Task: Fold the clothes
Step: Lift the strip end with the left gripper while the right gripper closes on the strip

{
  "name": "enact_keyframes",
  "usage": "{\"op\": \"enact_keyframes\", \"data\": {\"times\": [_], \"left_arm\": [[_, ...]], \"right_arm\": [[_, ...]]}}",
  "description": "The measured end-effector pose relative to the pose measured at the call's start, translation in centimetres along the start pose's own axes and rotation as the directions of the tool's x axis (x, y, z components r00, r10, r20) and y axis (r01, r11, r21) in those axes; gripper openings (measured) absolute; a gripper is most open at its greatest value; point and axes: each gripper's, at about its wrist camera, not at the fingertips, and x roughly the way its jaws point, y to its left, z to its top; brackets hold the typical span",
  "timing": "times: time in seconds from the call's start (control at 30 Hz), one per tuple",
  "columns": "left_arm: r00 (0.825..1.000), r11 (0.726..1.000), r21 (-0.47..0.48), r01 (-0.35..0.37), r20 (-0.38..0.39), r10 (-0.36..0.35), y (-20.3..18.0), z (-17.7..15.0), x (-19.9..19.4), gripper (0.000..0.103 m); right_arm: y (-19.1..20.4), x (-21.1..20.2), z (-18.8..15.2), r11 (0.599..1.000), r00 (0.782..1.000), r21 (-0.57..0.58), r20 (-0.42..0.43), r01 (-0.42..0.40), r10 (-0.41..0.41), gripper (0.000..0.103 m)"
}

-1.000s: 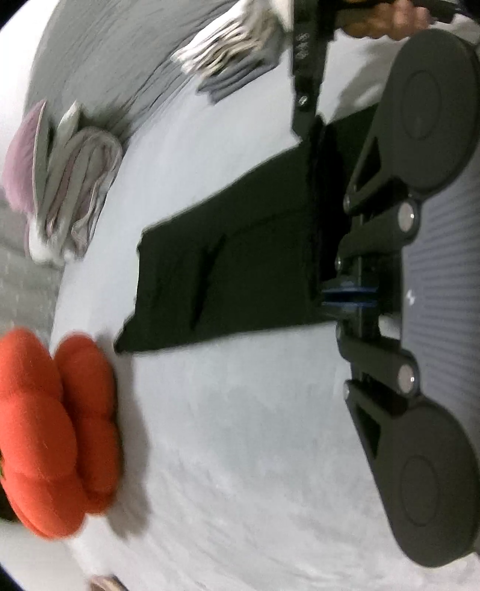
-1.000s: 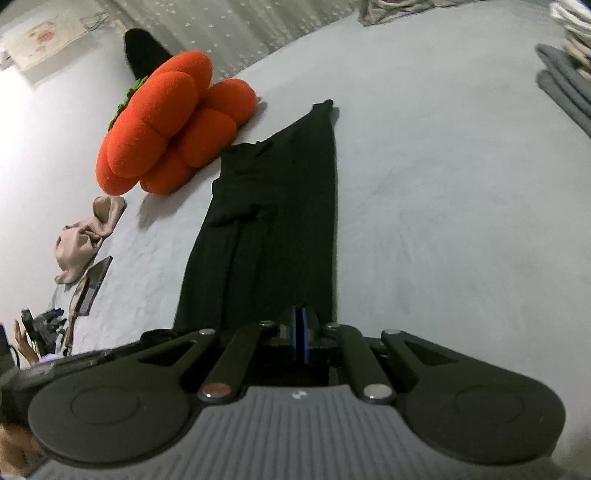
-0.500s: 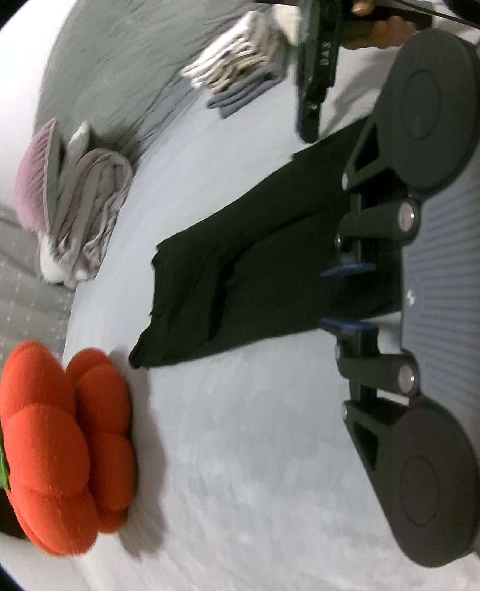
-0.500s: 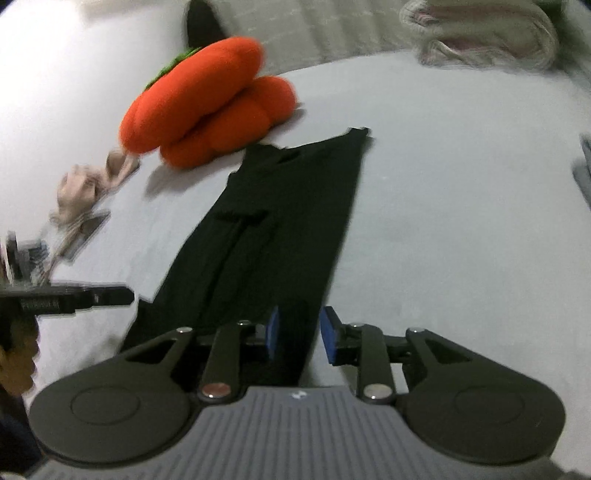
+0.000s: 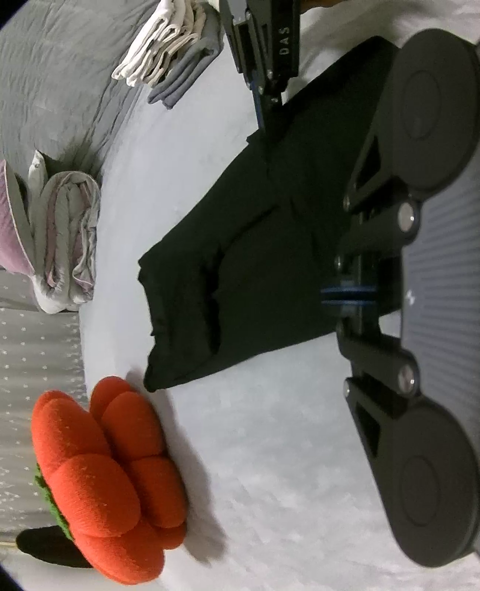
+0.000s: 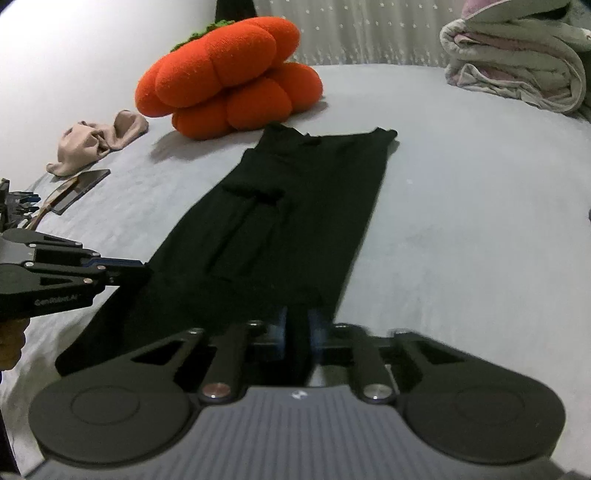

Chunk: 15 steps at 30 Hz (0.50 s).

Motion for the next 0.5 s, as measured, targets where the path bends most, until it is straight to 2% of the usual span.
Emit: {"op": "enact_keyframes", "data": {"times": [0.3,0.5], "left_arm": [[0.999,1.000,-0.014,0.010,0.037,-0.009,0.26,0.33,-1.07,0.003],[1.000,1.000,-0.014,0.008,0.025,-0.007,0.22,0.28,-0.80,0.003]], "right_arm": [[0.70,-0.22,0.07,0.998,0.998,-0.030,0.029,0.053,-0.052,0.006],[0.73,-0.04,-0.01,0.998,0.999,-0.033,0.024,0.047,-0.046,0.007]]}}
